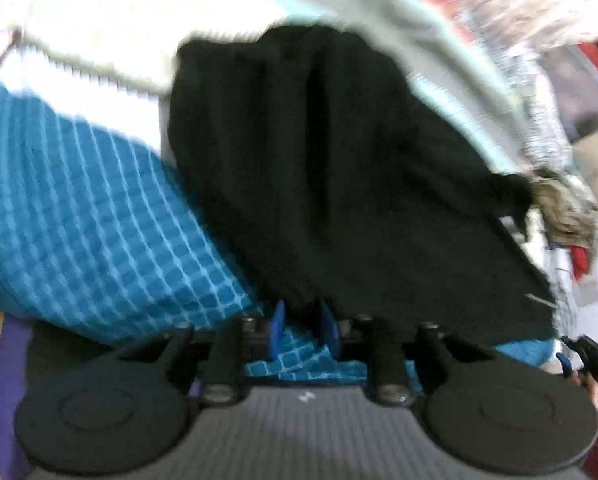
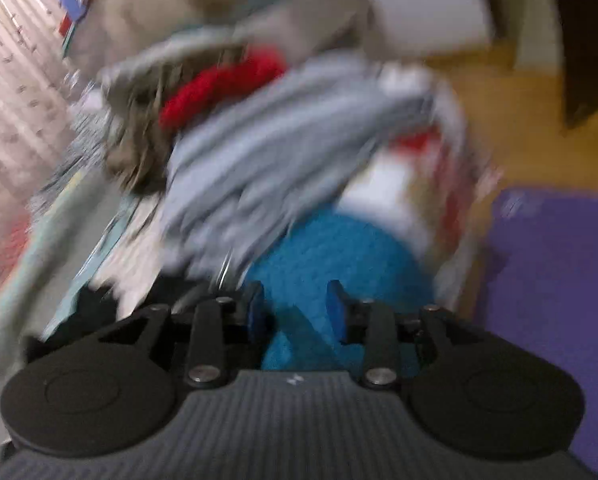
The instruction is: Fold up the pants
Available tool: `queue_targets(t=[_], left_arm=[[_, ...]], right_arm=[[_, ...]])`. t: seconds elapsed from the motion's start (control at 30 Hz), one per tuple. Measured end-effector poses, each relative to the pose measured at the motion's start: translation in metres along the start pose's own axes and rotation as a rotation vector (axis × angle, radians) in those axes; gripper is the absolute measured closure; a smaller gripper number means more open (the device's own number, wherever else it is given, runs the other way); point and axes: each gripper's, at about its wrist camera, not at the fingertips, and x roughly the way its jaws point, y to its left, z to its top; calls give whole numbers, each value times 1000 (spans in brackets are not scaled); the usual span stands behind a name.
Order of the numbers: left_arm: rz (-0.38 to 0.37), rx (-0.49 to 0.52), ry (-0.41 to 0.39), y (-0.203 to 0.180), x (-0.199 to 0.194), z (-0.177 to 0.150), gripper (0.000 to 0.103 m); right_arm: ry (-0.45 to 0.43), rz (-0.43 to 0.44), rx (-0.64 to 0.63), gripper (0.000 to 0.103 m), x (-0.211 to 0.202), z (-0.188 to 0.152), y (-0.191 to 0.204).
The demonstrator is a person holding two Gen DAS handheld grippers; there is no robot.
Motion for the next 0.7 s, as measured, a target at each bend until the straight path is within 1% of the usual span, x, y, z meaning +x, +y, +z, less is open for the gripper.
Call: queue_targets(t=[0.03,0.07,0.1,0.13,0.17,0.2,0.23,0.3,0.33,0.37,0.4,0.43,0.47,0.5,0.53,0.6,0.63,0.7], left_arm=[[-25,11,-33,3,-15,2,81],[-35,16,-77,7,-31,6,77],[-26,19,-129,10,-46,13,73],[-8,24,-175,12,-56,22,67],[24,32,-223,13,-64,35,64],[53,39,-247,13,-67,49,64],[71,52,-263,17,-68,68,64],[88,116,-299,6,-57,106,63],[93,140,-305,3,-48,122,56],[96,158,-304,0,-33,145,46],[97,173,-301,-5,-20,161,42],[106,196,-292,-9,-3,179,39],[135,215,-276,-11,19,200,39],[158,217,-258,-14,36,212,39],[167,208,-230,-16,55,223,37],[158,153,-148,-10,95,245,25],[143,111,-116,-5,112,248,18],[91,48,-69,-3,137,245,19]], right_arm=[[-38,9,6,65,-6,6,2],[-57,35,13,65,-9,10,6],[-61,64,8,65,-10,14,11],[-54,94,-7,65,-10,16,19],[-39,132,-29,65,-10,16,30],[-20,167,-46,65,-4,15,43],[7,212,-62,65,0,12,56],[64,290,-86,63,9,5,78],[93,325,-100,62,13,2,91],[125,355,-108,61,20,-1,104],[156,372,-110,60,25,-3,115],[186,387,-108,60,31,-5,124],[213,402,-101,60,39,-6,134],[229,409,-95,60,44,-7,141],[245,411,-88,59,53,-6,147],[276,405,-76,58,68,-6,159],[283,392,-67,55,76,-5,164],[279,350,-57,48,82,-7,166]])
